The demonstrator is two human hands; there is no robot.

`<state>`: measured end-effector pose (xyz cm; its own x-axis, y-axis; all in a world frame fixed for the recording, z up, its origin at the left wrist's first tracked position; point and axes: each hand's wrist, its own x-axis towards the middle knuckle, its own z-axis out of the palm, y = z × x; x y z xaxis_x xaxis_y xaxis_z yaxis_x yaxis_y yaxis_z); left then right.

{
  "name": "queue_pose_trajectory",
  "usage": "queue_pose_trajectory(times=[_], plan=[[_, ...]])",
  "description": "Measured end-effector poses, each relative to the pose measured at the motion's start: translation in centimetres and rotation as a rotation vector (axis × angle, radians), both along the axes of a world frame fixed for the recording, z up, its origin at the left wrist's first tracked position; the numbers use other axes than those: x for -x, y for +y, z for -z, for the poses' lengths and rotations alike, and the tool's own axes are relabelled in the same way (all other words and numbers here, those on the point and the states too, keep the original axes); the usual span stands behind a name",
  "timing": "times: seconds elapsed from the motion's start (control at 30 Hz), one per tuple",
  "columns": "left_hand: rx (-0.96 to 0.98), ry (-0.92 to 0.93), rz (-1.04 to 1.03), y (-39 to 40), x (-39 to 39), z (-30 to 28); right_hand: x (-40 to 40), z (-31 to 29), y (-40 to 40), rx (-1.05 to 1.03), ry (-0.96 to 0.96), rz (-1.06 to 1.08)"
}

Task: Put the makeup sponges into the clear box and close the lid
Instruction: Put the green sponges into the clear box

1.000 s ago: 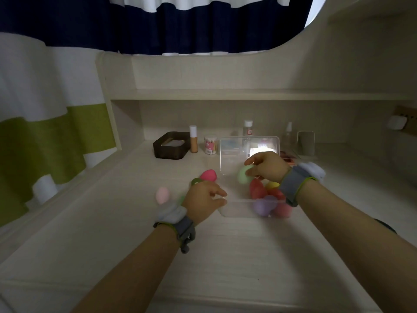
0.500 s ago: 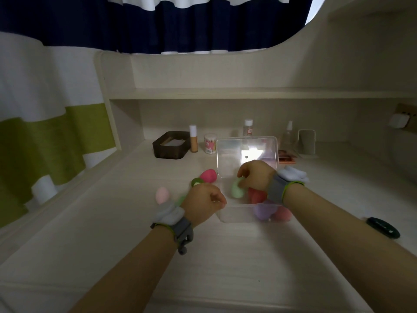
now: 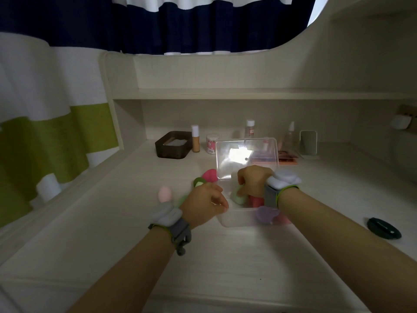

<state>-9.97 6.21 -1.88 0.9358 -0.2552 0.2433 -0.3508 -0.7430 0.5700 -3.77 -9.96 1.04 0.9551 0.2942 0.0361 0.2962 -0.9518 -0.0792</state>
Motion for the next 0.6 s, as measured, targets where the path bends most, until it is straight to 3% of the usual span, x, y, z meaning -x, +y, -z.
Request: queue_pose_trajectory(times=[0.6], plan=[[0.011, -0.021, -0.037, 0.9, -0.2, -0.1, 0.6, -0.8, -0.2, -0.077, -0.055, 0.018]])
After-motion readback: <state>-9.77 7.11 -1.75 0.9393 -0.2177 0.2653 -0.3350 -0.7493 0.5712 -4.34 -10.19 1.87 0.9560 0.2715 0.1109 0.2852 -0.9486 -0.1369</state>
